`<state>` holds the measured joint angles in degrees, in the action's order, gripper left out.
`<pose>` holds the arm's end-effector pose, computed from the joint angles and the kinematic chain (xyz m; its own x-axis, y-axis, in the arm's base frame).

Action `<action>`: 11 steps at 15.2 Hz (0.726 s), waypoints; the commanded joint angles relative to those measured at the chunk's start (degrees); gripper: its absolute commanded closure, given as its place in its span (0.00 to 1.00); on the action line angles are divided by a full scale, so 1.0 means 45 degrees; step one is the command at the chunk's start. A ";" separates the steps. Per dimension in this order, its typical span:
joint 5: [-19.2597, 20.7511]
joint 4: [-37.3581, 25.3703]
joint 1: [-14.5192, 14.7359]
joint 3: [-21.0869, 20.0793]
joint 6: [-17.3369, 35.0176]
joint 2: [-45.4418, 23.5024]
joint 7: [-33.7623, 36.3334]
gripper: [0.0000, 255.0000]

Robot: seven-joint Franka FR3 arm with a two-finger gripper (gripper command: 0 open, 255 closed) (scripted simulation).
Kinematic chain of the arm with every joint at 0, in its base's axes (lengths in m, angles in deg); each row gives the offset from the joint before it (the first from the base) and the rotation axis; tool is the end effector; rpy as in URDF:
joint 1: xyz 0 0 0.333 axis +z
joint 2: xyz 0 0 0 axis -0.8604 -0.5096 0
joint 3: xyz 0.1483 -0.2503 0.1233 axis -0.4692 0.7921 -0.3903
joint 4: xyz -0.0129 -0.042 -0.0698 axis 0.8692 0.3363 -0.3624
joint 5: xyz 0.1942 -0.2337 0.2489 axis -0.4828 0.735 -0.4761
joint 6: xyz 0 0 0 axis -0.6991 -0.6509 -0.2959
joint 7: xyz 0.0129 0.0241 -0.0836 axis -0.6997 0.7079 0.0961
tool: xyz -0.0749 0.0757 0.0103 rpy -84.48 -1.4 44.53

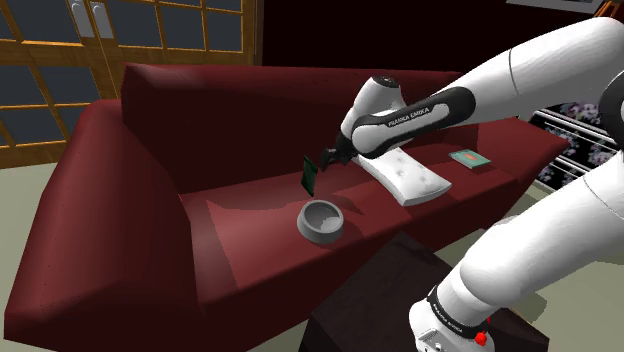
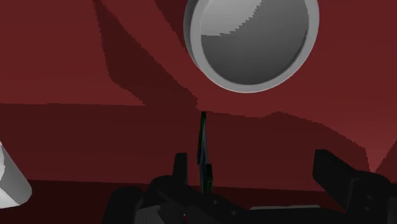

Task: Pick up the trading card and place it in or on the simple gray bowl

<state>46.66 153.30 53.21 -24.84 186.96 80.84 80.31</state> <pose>0.4549 -0.0346 0.3797 0.9414 -0.1402 0.3067 -0.1497 -0.9887 0.0075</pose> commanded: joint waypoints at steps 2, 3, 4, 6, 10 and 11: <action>0.0467 -0.0467 -0.0353 -0.0042 0.1771 -0.1466 0.0607 0.00; 0.0705 -0.0689 -0.0474 -0.0062 0.2289 -0.1974 0.0889 0.00; 0.0993 -0.0933 -0.0588 -0.0066 0.2782 -0.2481 0.1213 0.00; 0.1653 -0.1435 -0.0753 -0.0009 0.3605 -0.3390 0.1920 0.00; 0.2025 -0.1731 -0.0708 0.0124 0.4135 -0.4219 0.2219 0.00; 0.2121 -0.1813 -0.0693 0.0162 0.4261 -0.4427 0.2297 0.00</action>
<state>55.54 145.53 49.99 -24.28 205.40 61.99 90.01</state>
